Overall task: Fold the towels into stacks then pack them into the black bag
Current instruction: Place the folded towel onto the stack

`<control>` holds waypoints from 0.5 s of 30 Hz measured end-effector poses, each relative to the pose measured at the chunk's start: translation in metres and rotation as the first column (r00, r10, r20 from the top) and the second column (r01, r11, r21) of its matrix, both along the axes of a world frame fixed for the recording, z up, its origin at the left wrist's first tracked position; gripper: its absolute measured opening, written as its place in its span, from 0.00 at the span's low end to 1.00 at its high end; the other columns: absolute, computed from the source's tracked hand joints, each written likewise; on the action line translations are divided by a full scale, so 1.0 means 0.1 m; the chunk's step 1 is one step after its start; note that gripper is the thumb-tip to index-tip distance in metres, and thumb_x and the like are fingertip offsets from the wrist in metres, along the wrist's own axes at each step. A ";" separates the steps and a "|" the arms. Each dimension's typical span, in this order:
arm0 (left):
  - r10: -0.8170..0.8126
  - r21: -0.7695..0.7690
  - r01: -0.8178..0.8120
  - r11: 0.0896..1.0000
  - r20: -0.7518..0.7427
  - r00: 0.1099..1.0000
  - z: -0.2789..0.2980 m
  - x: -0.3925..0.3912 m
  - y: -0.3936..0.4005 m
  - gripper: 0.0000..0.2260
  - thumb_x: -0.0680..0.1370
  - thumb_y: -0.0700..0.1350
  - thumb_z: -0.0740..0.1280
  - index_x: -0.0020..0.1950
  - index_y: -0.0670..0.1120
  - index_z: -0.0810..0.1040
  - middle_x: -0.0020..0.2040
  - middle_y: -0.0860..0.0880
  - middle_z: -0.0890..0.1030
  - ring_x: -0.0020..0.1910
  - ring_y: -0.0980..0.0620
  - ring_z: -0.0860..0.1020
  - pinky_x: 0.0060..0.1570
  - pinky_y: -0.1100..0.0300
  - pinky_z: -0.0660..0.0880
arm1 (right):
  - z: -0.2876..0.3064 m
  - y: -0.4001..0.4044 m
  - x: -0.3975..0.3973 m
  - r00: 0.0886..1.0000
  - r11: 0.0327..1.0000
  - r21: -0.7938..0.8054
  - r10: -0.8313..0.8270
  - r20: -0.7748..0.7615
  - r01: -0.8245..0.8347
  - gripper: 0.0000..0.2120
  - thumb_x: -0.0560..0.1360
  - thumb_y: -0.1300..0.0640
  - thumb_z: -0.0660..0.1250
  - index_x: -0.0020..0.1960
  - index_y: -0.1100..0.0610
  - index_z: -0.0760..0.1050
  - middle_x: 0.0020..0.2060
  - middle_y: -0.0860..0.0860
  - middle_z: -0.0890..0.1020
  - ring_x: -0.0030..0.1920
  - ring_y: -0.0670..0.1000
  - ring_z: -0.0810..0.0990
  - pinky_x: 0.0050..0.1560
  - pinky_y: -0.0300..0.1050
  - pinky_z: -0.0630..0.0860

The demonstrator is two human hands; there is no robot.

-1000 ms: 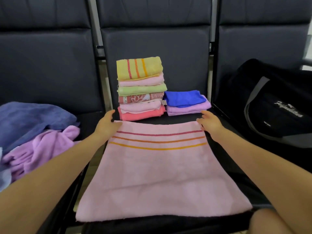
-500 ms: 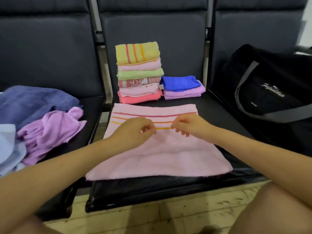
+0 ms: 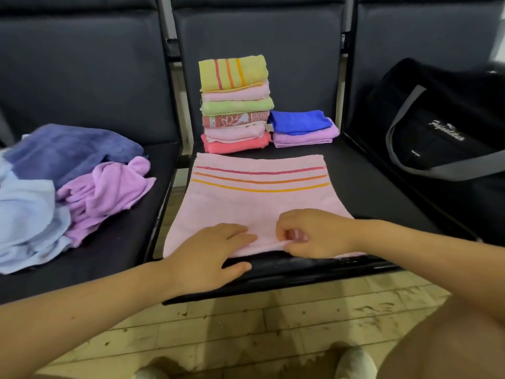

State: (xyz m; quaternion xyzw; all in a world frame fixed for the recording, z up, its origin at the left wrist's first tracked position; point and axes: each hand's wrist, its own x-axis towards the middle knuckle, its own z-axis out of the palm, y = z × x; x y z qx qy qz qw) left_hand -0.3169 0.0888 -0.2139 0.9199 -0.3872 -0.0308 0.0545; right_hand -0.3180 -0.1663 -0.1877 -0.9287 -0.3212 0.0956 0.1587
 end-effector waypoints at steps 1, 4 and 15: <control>0.000 -0.031 0.001 1.000 0.035 0.999 -0.01 0.00 0.01 0.33 0.72 0.67 0.46 0.75 0.56 0.63 0.75 0.53 0.65 0.72 0.53 0.64 0.70 0.58 0.63 | 0.02 0.01 0.00 1.000 0.999 0.051 -0.015 -0.013 0.016 0.02 0.74 0.58 0.65 0.46 0.56 0.73 0.42 0.49 0.75 0.42 0.49 0.72 0.48 0.47 0.73; -0.029 -0.101 0.042 0.994 0.128 0.991 -0.04 0.02 0.02 0.27 0.75 0.62 0.51 0.67 0.52 0.75 0.63 0.53 0.77 0.60 0.50 0.75 0.55 0.54 0.75 | 0.07 0.03 0.01 0.997 0.977 0.201 -0.060 -0.038 0.067 0.01 0.73 0.59 0.63 0.43 0.56 0.71 0.40 0.49 0.74 0.38 0.45 0.69 0.43 0.40 0.70; 0.163 -0.303 -0.085 0.949 0.243 0.956 0.11 0.31 0.16 0.28 0.74 0.60 0.43 0.57 0.49 0.76 0.47 0.49 0.82 0.43 0.44 0.79 0.39 0.56 0.72 | 0.07 -0.11 0.09 0.966 0.942 -0.227 -0.221 0.133 0.247 0.09 0.76 0.58 0.61 0.55 0.53 0.75 0.50 0.49 0.78 0.53 0.53 0.75 0.51 0.44 0.70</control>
